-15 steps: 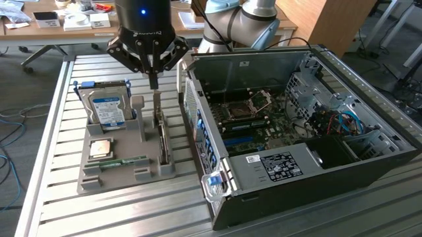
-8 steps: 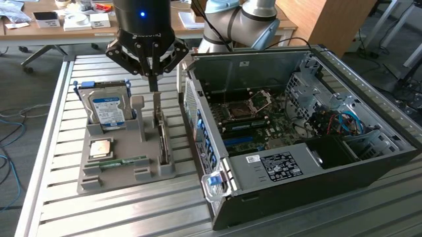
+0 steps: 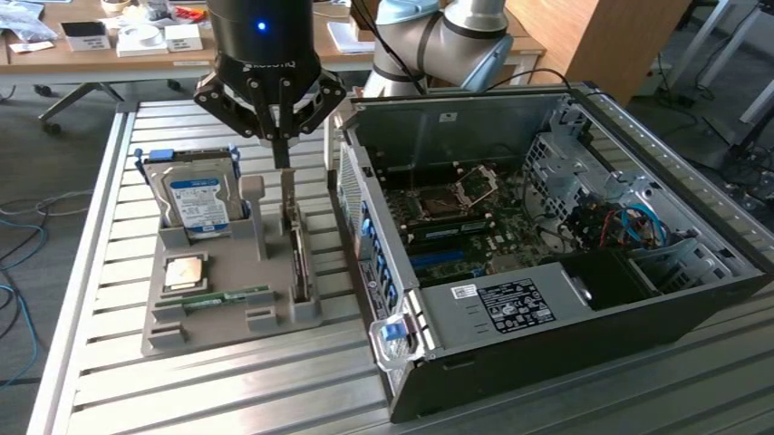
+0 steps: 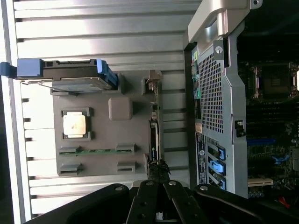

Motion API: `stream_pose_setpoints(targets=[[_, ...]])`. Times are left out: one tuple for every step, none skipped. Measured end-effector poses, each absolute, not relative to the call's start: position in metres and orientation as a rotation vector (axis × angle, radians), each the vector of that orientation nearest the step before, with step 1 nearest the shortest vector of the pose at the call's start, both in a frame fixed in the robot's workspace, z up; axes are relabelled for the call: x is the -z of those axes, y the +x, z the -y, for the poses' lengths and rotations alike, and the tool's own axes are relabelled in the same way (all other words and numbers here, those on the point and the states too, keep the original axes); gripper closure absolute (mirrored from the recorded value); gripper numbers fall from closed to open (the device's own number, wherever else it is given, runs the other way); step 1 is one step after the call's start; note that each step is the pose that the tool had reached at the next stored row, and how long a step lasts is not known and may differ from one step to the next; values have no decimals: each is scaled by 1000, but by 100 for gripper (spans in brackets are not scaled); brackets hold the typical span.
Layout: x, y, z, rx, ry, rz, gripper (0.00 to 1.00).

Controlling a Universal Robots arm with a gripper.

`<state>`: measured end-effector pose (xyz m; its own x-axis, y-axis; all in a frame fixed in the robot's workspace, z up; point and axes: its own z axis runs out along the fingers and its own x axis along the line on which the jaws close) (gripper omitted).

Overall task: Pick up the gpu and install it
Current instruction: 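Pick up the gpu and move the gpu toward the slot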

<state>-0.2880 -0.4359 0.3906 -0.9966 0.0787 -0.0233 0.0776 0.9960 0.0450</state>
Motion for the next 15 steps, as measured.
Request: stream_pose_setpoints(targets=[[-391, -288, 436, -69, 122, -3113, 89], [-391, -288, 436, -69, 122, -3113, 89], [-391, -288, 436, -69, 122, -3113, 89], [-391, -288, 436, -69, 122, -3113, 89], [-391, -288, 436, -69, 122, -3113, 89], [-391, -288, 436, -69, 122, -3113, 89], [-391, -288, 436, -69, 122, -3113, 89], [-391, -288, 436, -69, 122, -3113, 83], [-391, -288, 436, -69, 122, -3113, 77], [-391, -288, 436, -69, 122, -3113, 77], [-391, -288, 436, -69, 122, -3113, 71], [-391, -288, 436, -69, 122, -3113, 65], [-391, -288, 436, -69, 122, -3113, 65], [-391, -288, 436, -69, 122, -3113, 65], [-391, -288, 436, -69, 122, -3113, 58]])
